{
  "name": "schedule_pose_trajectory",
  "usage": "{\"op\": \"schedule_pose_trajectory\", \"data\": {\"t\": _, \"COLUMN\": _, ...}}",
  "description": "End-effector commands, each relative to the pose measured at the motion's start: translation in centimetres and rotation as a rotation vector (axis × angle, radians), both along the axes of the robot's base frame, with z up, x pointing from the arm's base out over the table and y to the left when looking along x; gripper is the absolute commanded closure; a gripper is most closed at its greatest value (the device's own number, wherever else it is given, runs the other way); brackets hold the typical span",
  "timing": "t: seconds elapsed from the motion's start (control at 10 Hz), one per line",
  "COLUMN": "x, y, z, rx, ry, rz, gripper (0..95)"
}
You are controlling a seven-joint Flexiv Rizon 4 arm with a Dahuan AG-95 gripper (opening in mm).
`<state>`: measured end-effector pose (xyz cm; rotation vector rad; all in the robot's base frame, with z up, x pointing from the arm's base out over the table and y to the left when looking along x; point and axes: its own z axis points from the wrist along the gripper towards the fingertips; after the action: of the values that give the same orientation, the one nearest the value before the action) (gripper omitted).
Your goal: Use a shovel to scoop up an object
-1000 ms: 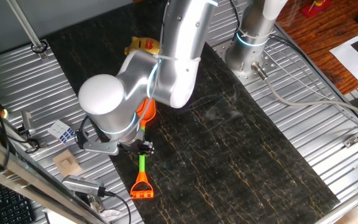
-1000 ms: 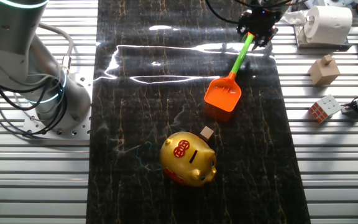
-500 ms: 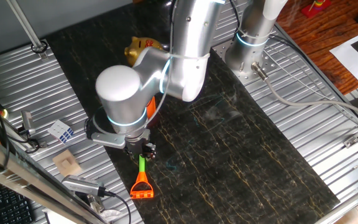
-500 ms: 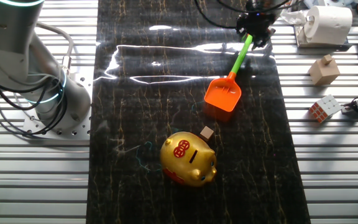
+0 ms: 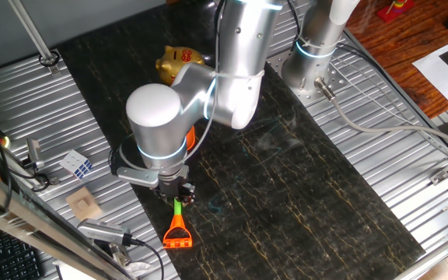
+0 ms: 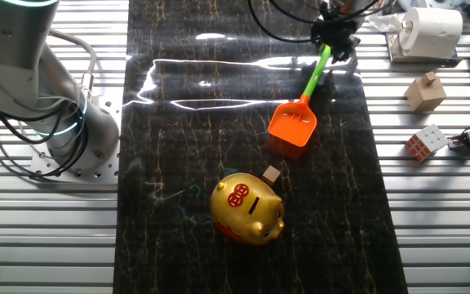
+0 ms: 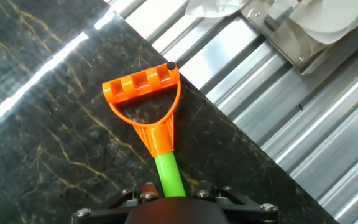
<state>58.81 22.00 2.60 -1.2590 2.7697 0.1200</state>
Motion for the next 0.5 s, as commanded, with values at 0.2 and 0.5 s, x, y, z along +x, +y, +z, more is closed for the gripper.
{"op": "schedule_pose_trajectory", "data": {"t": 0.2, "x": 0.04, "y": 0.17, "z": -0.27, "rx": 0.005, "ry": -0.013, "rz": -0.005, "gripper": 57.0}}
{"op": "schedule_pose_trajectory", "data": {"t": 0.5, "x": 0.06, "y": 0.27, "z": -0.49, "rx": 0.002, "ry": -0.013, "rz": 0.002, "gripper": 57.0}}
